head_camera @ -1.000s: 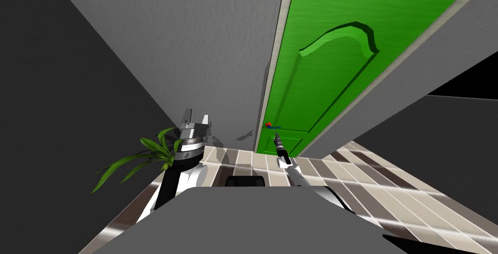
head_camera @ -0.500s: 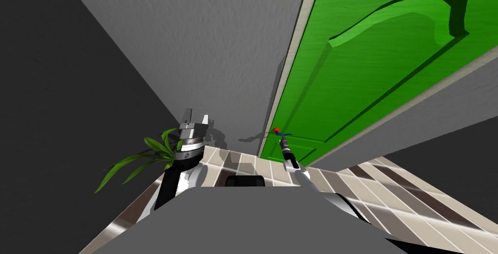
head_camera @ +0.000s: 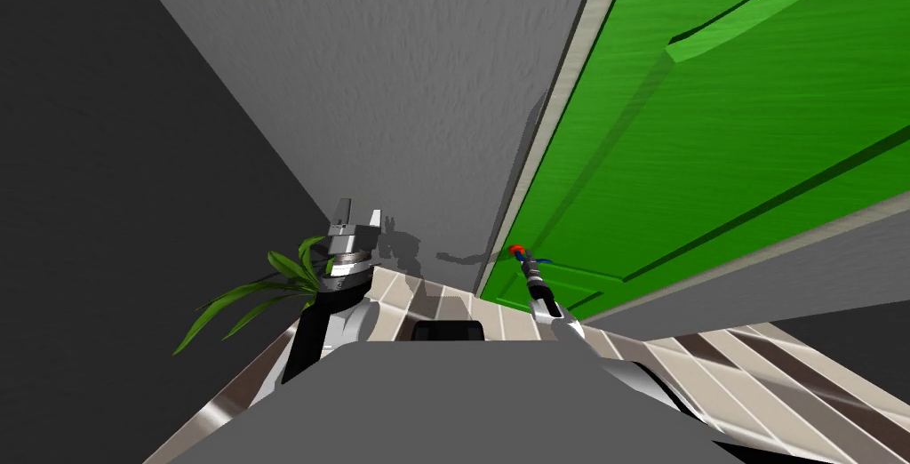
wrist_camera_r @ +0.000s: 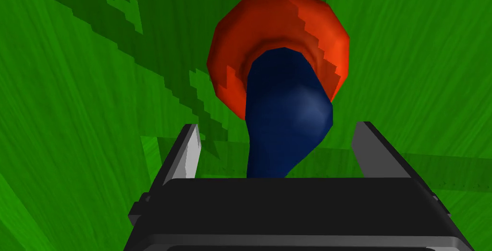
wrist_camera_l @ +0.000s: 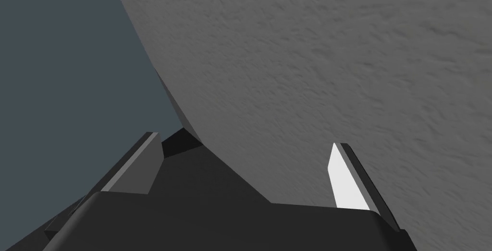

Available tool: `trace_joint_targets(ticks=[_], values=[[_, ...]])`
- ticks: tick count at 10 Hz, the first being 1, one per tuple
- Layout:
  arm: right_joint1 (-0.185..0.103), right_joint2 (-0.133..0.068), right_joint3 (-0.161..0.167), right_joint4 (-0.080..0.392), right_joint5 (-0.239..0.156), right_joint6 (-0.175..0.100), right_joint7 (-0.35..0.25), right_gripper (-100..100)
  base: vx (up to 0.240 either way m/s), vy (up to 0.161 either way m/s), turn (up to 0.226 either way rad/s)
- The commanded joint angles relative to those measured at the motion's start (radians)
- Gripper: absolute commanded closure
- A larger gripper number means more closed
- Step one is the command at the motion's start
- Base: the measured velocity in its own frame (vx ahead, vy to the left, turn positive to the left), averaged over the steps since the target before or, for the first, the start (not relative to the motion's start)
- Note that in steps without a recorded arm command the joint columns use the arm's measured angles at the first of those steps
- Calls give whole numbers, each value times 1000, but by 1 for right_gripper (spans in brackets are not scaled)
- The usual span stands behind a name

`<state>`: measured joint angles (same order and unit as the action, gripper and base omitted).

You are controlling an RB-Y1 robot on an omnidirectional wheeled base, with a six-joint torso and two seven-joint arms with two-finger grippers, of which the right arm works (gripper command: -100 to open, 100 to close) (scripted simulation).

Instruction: Pull the door open

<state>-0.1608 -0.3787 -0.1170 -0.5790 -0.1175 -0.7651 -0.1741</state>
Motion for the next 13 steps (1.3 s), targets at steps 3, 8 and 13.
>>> trace_joint_targets(ticks=[3, 8, 13], values=[[1, 2, 0, -4, 0, 5, 3, 100, -18, -5, -1], [10, -9, 20, -9, 11, -4, -21, 100, -62, -16, 37], [32, -41, 72, -25, 39, -30, -82, 100, -211, -52, 96]])
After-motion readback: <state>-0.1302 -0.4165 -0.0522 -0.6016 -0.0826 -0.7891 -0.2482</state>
